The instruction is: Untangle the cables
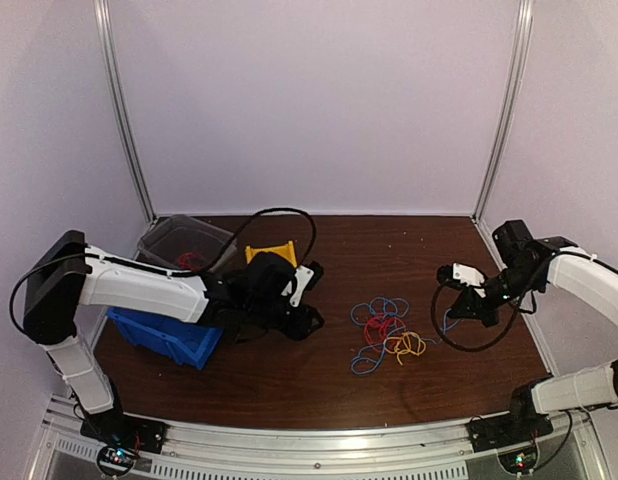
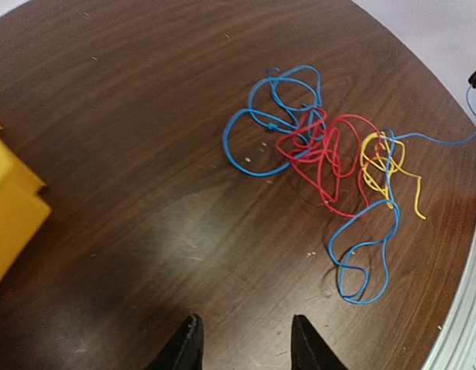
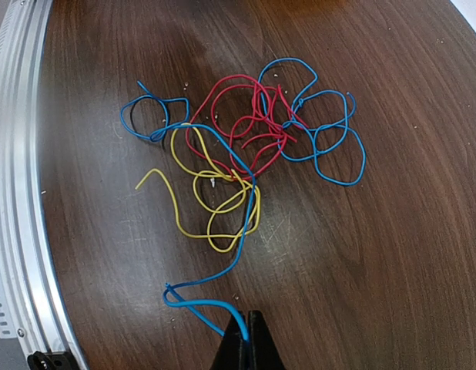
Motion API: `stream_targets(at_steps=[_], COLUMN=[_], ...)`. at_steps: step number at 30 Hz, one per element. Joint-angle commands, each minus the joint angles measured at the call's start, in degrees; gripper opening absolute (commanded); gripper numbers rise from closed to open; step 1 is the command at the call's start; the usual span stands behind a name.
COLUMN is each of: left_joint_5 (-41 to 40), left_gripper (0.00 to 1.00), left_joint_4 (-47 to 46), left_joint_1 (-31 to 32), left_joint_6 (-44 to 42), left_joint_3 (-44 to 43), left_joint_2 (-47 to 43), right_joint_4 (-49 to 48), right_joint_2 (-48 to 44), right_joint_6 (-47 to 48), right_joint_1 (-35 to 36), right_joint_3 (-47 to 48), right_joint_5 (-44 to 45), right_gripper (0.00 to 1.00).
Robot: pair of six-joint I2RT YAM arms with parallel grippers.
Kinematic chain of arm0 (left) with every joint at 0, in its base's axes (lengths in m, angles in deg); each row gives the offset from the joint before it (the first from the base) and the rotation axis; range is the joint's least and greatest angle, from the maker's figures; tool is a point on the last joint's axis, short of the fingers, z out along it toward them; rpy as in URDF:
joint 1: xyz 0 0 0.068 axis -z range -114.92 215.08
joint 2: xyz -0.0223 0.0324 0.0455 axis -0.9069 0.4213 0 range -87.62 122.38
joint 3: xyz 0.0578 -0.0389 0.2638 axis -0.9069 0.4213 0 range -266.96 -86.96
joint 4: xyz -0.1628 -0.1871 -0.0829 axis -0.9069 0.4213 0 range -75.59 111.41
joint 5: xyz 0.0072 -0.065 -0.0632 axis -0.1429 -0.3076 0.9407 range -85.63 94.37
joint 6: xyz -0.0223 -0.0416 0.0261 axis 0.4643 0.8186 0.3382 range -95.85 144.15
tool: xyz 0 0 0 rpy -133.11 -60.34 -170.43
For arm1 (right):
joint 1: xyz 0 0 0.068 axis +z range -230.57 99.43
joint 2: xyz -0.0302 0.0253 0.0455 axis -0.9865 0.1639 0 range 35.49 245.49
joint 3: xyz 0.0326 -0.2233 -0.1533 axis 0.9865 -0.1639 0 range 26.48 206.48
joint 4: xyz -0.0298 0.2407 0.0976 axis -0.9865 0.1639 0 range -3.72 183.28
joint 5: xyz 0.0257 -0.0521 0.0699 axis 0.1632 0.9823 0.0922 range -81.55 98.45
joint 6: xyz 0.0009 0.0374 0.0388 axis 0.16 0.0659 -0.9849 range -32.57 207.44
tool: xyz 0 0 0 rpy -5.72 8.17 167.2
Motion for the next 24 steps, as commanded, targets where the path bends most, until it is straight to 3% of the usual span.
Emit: stream_targets(at_steps=[1, 11, 20, 24], left_joint_5=[17.3, 19.7, 18.6, 19.1], left_gripper=[0.45, 0.5, 0.32, 0.29], left_joint_4=[-4.5, 0.4, 2.3, 2.3], left_joint_1=[1.6, 5.3, 5.5, 5.5], left_joint_6=[-8.1, -9.5, -9.1, -9.0], left_joint_3=[-3.6, -12.6, -16.9, -17.3], left_joint_2=[5.9, 16.3, 20.3, 21.0], right_joint_4=[0.4, 0.6, 0.7, 0.4], right_joint_2=[-2.5, -3.0, -3.3, -3.1], right_joint_6=[-0.2, -0.9, -0.8, -1.2], right_joint_1=[0.4, 0.6, 0.6, 0.6], right_joint_3=[-0.2, 0.3, 0.2, 0.3], right_joint_5=[-0.9, -2.9, -2.8, -3.1], right_gripper=[0.0, 0.0, 0.0, 0.0])
